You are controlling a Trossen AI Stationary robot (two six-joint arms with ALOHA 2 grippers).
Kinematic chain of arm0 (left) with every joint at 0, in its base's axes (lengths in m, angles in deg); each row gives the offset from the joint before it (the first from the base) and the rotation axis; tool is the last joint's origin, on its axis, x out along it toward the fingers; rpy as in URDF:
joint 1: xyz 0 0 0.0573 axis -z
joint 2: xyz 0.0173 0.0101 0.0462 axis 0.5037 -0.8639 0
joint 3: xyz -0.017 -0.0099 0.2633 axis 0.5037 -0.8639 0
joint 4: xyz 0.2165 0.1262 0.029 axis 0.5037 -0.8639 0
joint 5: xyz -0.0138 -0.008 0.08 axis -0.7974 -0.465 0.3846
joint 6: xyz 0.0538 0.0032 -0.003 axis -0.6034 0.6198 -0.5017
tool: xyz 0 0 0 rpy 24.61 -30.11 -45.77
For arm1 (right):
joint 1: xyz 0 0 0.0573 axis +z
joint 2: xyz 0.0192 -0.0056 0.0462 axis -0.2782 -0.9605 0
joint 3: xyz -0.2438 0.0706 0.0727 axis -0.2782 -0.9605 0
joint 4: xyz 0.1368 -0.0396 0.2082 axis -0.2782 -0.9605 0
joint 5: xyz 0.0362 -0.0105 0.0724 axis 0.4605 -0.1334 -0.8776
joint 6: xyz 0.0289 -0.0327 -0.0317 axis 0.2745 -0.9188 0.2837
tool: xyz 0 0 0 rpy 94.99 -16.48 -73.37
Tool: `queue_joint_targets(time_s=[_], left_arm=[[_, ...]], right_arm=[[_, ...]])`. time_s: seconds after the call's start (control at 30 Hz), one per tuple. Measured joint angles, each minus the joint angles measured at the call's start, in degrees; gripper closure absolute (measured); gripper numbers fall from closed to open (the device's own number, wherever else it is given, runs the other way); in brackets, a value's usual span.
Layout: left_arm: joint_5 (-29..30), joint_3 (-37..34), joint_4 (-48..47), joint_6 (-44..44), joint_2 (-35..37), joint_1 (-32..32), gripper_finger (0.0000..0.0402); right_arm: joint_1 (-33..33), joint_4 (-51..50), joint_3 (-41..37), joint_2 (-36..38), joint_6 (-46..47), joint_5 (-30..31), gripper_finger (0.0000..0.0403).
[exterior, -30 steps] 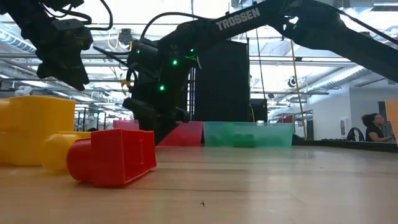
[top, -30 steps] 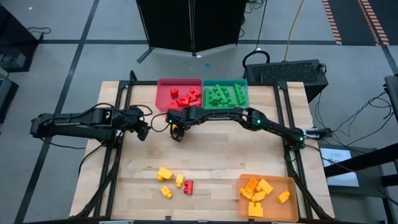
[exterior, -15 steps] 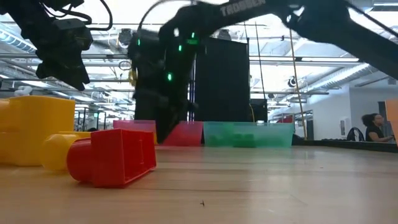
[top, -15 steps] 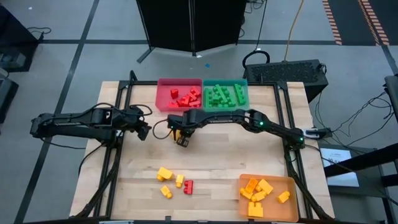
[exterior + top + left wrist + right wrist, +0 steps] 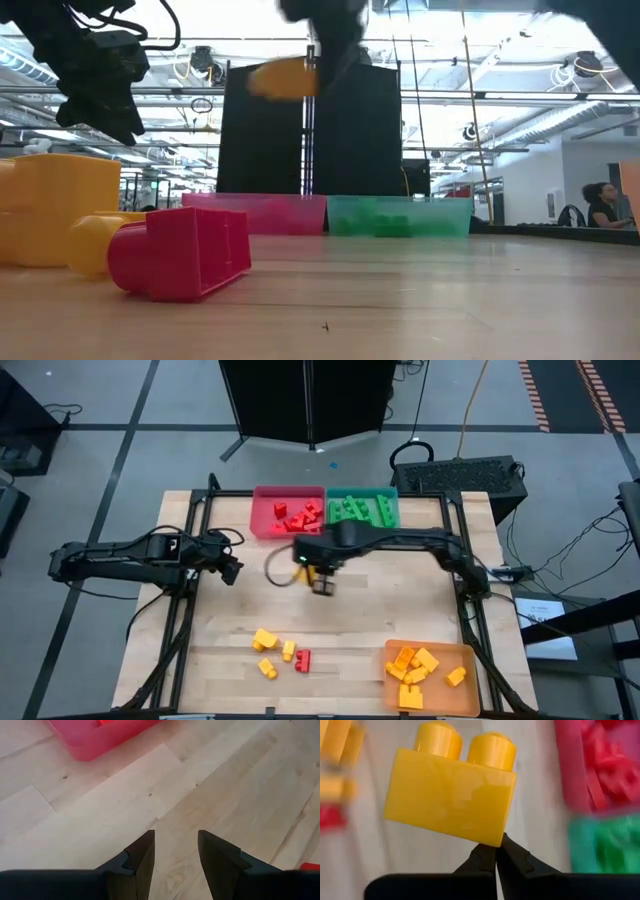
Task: Sort blocks
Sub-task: Put the yellow game piece into the yellow bin
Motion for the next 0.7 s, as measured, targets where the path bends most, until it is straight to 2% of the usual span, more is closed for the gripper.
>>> queue_joint_targets(time_s=[0.1,0.3,0.5,0.6,0.7], left_arm=[[0.0,0.0,0.0,0.0,0.0,0.0,0.0249],[0.5,0.0,0.2,0.0,0.0,0.0,0.0249],[0.8,0.0,0.6,0.0,-0.7,0.0,0.0249],[2.1,0.0,0.7,0.0,-0.8,0.0,0.0249],[3.0,0.0,1.4,0.0,-1.0,0.0,0.0249]], right_arm=[[3.4,-10.6,0.0,3.9,5.0,-0.1,0.0402],[15.5,-11.0,-6.1,15.6,24.2,-2.6,0.0403],[31.7,-10.7,-24.6,26.1,58.9,-1.8,0.0403],[40.3,-6.7,-34.7,29.9,74.4,-5.4,0.0403],[46.9,0.0,-44.1,30.9,86.0,-11.1,0.0403]])
